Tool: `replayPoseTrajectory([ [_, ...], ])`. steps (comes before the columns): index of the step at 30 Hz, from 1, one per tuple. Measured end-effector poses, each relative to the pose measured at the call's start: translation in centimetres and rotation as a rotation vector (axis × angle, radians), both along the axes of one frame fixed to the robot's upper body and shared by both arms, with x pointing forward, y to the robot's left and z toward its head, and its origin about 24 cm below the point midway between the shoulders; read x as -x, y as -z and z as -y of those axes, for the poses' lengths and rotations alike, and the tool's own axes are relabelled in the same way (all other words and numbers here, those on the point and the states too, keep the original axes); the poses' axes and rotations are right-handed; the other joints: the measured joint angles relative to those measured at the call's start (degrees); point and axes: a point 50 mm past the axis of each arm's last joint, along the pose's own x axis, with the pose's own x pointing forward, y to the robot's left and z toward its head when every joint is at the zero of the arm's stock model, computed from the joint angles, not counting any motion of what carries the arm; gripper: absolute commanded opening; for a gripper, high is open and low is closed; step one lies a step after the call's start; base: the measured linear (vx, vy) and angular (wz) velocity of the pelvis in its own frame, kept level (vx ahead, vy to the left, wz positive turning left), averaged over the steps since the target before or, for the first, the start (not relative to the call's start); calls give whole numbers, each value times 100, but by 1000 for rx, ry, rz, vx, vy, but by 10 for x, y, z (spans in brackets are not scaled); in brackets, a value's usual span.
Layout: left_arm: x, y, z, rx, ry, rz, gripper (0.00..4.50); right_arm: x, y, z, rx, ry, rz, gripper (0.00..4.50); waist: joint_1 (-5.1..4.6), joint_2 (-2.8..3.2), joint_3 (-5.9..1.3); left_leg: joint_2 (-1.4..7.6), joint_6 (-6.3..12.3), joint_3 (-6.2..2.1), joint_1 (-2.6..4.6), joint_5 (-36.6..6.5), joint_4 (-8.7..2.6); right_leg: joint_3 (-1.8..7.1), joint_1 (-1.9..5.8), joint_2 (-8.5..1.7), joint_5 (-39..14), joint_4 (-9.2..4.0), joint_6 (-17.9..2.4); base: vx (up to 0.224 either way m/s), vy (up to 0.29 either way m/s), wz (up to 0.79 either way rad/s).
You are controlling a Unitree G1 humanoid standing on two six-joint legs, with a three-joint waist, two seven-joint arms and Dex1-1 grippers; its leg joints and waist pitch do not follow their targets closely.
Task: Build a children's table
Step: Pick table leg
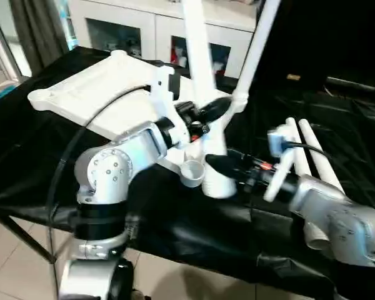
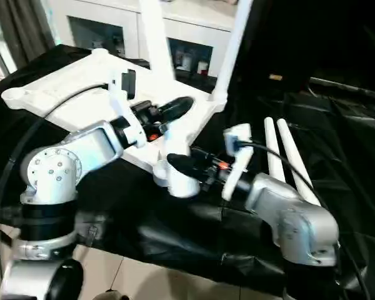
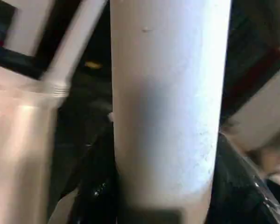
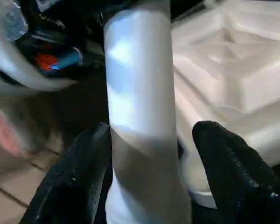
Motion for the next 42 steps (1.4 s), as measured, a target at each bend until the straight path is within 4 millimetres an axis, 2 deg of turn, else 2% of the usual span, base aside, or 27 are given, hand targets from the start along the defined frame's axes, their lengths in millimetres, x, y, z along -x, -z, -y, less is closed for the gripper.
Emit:
replayPoseTrajectory([
  [4, -1, -3, 4, -88, -14, 36, 190, -6, -3, -14, 124, 14, 37, 303, 35, 0, -1, 0, -3, 0, 0, 1, -3, 0, 2, 0, -1, -5, 1, 0, 0, 0],
  [10, 0, -2, 8, -139, -10, 62, 190, -7, 1, -26, 137, 41, 13, 303, 26, -1, 0, 0, -2, 0, -4, 1, -3, 0, 2, 0, 1, -10, 1, 0, 0, 0],
  [11, 0, -2, 9, -142, -10, 64, 190, -7, 2, -26, 140, 46, 5, 275, 23, -1, 0, 0, -3, 0, -3, 1, -3, 0, 2, 0, 2, -8, 1, 0, 0, 0],
  [14, 0, -1, 9, -148, -13, 68, 190, -7, 4, -28, 137, 47, -10, 263, 19, -1, 0, 0, -4, 0, -2, 2, -3, 1, 2, 0, 3, -6, 1, 0, 0, 0],
  [19, 0, -2, 9, -145, -13, 71, 190, -8, 5, -28, 134, 48, -18, 208, 22, -1, 0, 0, -5, 0, -2, 3, -3, 0, 2, 0, 4, -6, 1, 0, 0, 0],
  [27, 0, -3, 10, -138, -19, 82, 190, -7, 4, -26, 106, 34, -19, 191, 23, 0, -1, 0, -5, 0, -2, 3, -2, 1, 2, 0, 4, -6, 1, 0, 0, 0],
  [28, 0, -3, 10, -137, -17, 84, 225, -7, 4, -25, 96, 30, -18, 191, 24, 0, -1, 0, -5, 0, -2, 3, -2, 1, 3, 0, 4, -6, 1, 0, 0, 0],
  [30, 1, -4, 10, -120, 4, 84, 260, -5, 5, -24, 70, 16, -23, 190, 23, 0, -1, 0, -4, 0, -2, 3, -2, 0, 3, 0, 5, -6, 0, 0, 0, 0],
  [32, 2, -7, 8, -68, 41, 90, 262, -2, 6, -22, 38, -33, -29, 190, 25, 0, -1, 0, -4, 0, -2, 3, -2, 0, 3, 0, 5, -6, 0, 0, 0, 0],
  [35, 4, -15, 0, 38, 120, 117, 299, 8, 14, -16, -9, -122, -69, 189, 36, 2, 1, 0, -3, 0, -2, 2, -2, 0, 2, 0, 5, -7, 0, 0, 0, 0],
  [38, 8, -20, -12, 137, 221, 136, 302, 15, 15, -7, -22, -202, -70, 189, 34, 2, 1, 0, -2, 1, 1, 2, -1, 1, 4, 0, 6, -6, -2, 0, 0, 0],
  [42, 12, -22, -21, 171, 324, 150, 302, 18, 7, -2, -28, -274, -24, 189, 38, 2, 0, 1, -3, 0, 5, 3, -1, 0, 5, 0, 8, -1, -5, 0, 0, 0],
])
